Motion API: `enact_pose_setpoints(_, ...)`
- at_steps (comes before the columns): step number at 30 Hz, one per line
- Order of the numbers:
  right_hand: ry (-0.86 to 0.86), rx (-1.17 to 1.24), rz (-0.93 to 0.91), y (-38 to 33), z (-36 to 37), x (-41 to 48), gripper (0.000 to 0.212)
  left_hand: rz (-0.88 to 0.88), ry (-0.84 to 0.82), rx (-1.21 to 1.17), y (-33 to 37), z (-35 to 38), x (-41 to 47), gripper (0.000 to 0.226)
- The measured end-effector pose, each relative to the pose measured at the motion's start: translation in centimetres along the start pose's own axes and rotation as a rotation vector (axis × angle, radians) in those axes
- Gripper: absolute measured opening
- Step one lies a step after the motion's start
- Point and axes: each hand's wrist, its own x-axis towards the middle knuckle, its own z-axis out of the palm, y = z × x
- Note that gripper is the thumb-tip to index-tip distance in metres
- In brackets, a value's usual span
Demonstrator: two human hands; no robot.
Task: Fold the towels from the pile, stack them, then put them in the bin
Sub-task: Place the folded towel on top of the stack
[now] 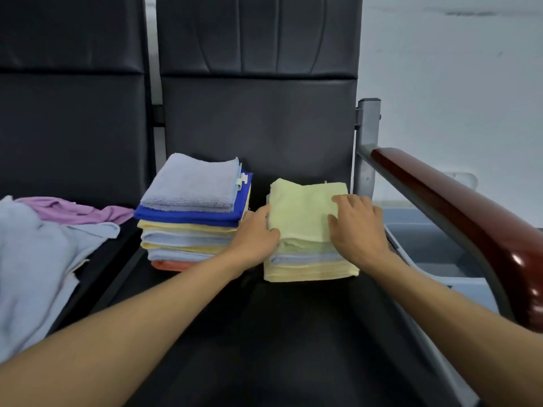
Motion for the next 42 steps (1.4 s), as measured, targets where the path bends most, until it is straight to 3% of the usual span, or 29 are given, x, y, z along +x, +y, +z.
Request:
enact_pose_setpoints(4,-0.052,0.113,-0.137,-4.4,-2.0,-2.3,0.031,0.133,0.153,-0.149,-1.0,-3.9,-5.5,0.043)
enact_pose_setpoints(7,-0.137,0.130,-0.269,-9.4,-3.7,-4.1,0.032,0.150,0.259,-0.135,-3.2,-8.4,-8.6,0.045)
enact_pose_setpoints(12,-0.203,0.189,-0.450,-18.8,-4.9,-6.3,0.030,0.077,0.420,-0.098,-9.1,-16.6,-12.7,0.046)
enact_pose_setpoints(19,-0.410,0.299,-0.514,-29.4,-2.7,-7.3,0.017,-0.062,0.755,-0.010,-17.1,-26.0,-16.6,0.048)
enact_pose_setpoints(24,-0.525,0.475,-0.475,-35.8,0.1,-8.2,0.021,-0.230,0.569,0.206,-21.1,-28.7,-19.3,0.036)
enact_pose_setpoints(30,-0.632,0.675,-0.301,-41.7,2.9,-9.0,0.050,-0.293,0.525,0.058,-21.3,-29.5,-20.5,0.051)
enact_pose_setpoints(34,-0.560,0.730,-0.258,-42.6,3.8,-9.2,0.027,-0.349,0.550,0.008,-20.9,-29.5,-20.1,0.047)
enact_pose_setpoints(36,-0.500,0.870,-0.187,-42.3,3.3,-9.0,0.013,-0.369,0.595,-0.125,-20.3,-29.6,-19.8,0.041)
enact_pose_setpoints(40,-0.429,1.249,0.027,-41.5,1.7,-8.1,0.023,-0.364,0.697,-0.939,-17.7,-29.8,-19.4,0.029)
enact_pose_setpoints(42,-0.434,1.346,0.084,-41.0,0.8,-7.7,0.023,-0.367,0.715,-1.130,-16.7,-29.4,-18.9,0.025)
